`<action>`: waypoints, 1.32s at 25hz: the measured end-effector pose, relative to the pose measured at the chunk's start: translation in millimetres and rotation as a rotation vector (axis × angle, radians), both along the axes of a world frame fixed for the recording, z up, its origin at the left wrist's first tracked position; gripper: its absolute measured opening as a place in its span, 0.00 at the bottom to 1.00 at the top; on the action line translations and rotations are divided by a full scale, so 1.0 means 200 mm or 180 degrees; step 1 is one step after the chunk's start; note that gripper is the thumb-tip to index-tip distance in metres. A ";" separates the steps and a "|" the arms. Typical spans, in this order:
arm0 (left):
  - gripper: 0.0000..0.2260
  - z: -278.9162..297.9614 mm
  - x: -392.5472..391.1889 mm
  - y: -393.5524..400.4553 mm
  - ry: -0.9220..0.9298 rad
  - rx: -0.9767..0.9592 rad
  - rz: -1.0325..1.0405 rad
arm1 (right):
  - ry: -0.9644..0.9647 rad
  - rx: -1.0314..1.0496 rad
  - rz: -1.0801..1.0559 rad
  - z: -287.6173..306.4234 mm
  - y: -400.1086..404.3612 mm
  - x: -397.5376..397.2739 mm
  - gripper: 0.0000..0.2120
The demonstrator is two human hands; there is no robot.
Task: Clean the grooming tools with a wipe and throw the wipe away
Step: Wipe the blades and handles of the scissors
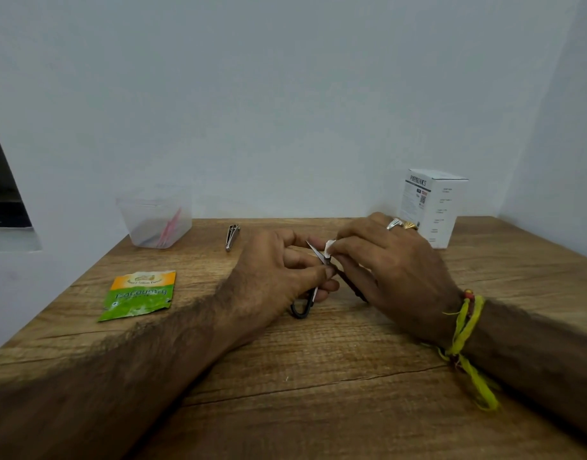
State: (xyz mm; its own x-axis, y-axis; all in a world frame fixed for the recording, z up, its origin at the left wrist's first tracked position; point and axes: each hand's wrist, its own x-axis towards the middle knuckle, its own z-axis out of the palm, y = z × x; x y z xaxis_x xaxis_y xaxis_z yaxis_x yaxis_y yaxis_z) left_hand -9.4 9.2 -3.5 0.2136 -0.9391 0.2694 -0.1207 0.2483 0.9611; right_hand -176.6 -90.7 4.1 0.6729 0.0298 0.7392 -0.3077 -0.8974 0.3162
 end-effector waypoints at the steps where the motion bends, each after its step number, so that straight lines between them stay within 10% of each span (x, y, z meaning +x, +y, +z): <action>1: 0.14 0.00 0.00 0.00 -0.0007 -0.0009 0.0011 | 0.0003 -0.0011 0.0016 0.00 0.00 0.00 0.05; 33: 0.12 -0.01 0.02 -0.02 0.0011 0.0062 0.0006 | -0.0847 0.0456 0.0149 0.00 -0.06 -0.03 0.05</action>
State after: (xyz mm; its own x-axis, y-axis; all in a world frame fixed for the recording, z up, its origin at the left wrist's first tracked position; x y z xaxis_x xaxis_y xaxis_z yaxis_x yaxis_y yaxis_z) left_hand -6.2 6.1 -5.3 0.2162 -0.9437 0.2504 -0.1180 0.2294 0.9662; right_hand -181.7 -103.7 4.6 0.4553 -0.0610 0.8882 -0.3199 -0.9422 0.0993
